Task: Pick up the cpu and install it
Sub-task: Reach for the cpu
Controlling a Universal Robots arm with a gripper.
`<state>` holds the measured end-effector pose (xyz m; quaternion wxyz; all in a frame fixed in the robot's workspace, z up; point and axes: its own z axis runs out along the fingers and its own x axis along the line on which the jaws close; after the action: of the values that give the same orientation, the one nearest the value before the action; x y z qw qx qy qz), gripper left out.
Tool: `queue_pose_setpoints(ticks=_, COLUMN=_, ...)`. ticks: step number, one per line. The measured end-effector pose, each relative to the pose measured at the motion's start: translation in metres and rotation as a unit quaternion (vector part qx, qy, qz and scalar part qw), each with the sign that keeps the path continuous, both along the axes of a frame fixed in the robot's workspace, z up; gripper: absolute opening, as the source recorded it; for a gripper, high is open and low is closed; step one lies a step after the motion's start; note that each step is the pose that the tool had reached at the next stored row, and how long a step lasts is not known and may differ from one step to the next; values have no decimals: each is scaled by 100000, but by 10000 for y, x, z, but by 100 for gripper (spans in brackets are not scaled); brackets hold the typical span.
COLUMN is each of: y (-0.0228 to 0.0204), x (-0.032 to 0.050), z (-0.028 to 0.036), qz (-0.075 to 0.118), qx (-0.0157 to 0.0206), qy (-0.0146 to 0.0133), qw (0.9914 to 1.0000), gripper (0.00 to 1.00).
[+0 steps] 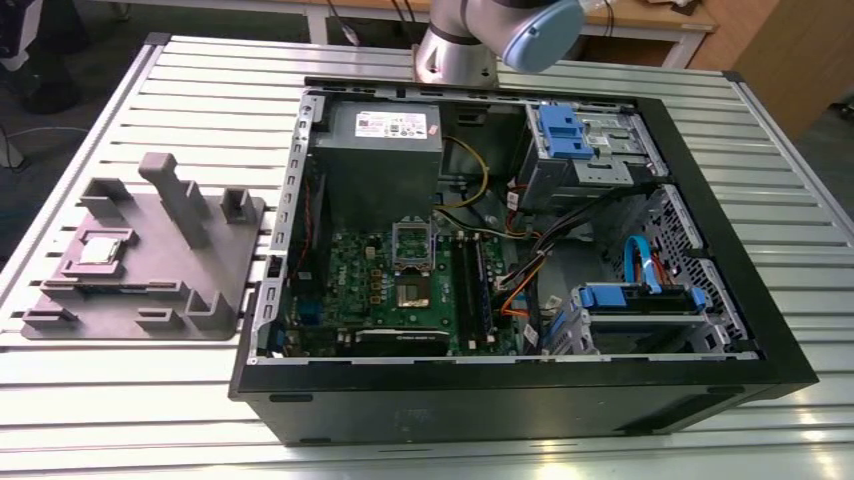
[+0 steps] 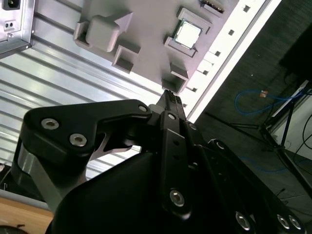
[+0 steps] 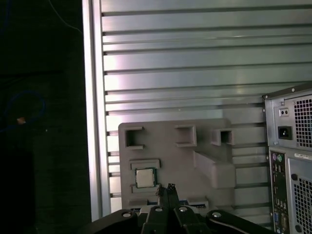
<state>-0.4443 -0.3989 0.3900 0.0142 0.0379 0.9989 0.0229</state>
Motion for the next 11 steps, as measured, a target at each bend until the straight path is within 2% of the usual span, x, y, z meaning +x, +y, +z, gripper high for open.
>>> queue_pose_setpoints(ticks=11, y=0, x=-199, z=-3, qz=4, qx=0, qy=-18, qw=100000, gripper=11)
